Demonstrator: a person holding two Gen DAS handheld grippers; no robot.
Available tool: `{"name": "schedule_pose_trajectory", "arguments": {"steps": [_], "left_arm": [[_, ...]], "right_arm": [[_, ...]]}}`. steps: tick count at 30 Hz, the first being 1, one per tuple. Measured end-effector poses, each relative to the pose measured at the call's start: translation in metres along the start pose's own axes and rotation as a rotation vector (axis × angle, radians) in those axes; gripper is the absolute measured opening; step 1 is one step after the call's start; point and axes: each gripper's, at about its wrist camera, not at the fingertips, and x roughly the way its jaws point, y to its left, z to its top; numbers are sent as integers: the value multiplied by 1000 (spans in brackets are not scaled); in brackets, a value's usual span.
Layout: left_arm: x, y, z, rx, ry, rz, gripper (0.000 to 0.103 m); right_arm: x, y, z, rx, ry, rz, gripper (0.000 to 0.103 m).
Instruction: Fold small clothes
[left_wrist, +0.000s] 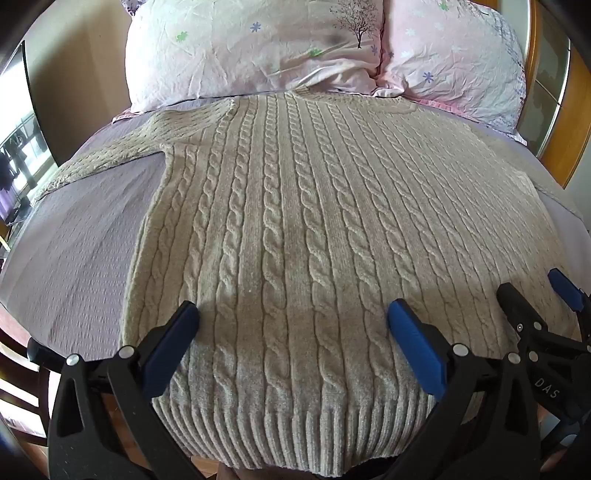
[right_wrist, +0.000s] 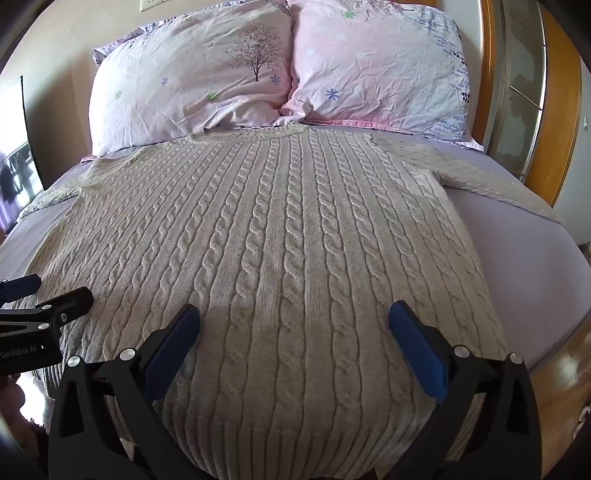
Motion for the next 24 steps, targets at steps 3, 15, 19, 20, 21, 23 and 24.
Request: {"name": "schedule_pose_trajectory", "arguments": {"steps": [3, 15, 19, 20, 21, 23, 24], "left_arm": [[0, 0, 0, 1, 1, 1, 101], [0, 0, 0, 1, -3, 1, 101], [0, 0, 0, 1, -3, 2, 101], [0, 0, 0, 2, -4, 2, 101], [0, 0, 0, 2, -4, 2, 101], [0, 0, 0, 2, -4, 2, 101], [0, 0, 0, 2, -4, 2, 101]], "right_arm": [[0, 0, 0, 0, -1, 0, 102], [0, 0, 0, 2, -5, 1, 102], [-1, 0, -1, 2, -6, 1, 102], [0, 0, -1, 2, -6, 1, 102], [0, 0, -1, 2, -6, 1, 102], [-1, 0, -1, 2, -7, 1, 102], [-1, 0, -1, 2, -7, 1, 102]]}}
